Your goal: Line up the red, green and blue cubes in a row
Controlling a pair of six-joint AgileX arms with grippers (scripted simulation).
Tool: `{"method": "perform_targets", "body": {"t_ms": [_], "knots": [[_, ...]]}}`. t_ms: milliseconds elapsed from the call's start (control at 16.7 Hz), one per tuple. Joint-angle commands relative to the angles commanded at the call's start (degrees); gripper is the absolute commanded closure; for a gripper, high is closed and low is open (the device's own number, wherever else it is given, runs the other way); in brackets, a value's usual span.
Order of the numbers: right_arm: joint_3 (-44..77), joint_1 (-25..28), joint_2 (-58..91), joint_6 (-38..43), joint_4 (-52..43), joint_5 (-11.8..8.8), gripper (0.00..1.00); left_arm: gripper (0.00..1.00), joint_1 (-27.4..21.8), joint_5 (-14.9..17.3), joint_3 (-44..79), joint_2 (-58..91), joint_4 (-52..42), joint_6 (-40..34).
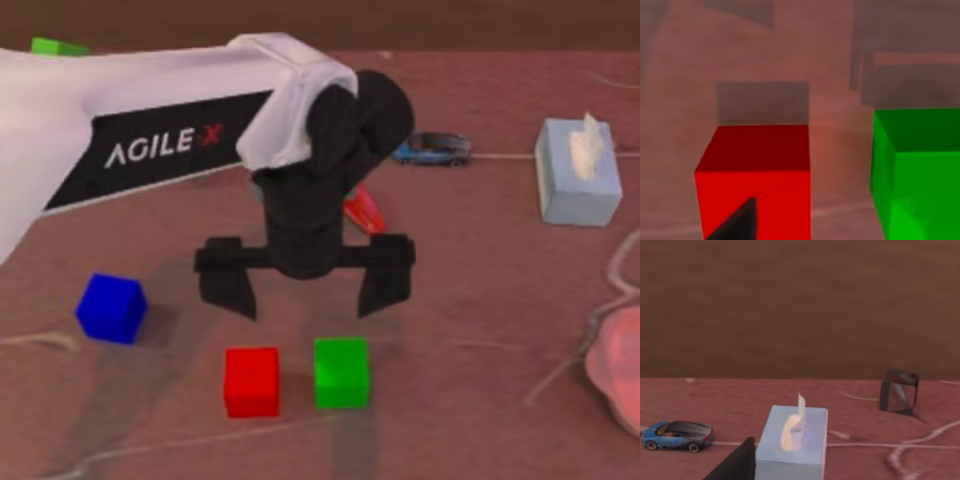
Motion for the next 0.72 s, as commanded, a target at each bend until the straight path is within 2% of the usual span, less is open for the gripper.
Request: {"method": "perform_targets", "body": {"t_ms": [540, 720], "knots": [[0.0, 0.0, 0.0, 0.0, 0.0, 0.0, 0.00, 0.00, 23.8, 0.0, -10.6, -5.8, 3.8, 33.7], [0.0, 0.0, 0.0, 0.0, 0.0, 0.0, 0.00, 0.00, 29.8, 0.1, -13.2, -7.6, 5.0, 41.0]]}}
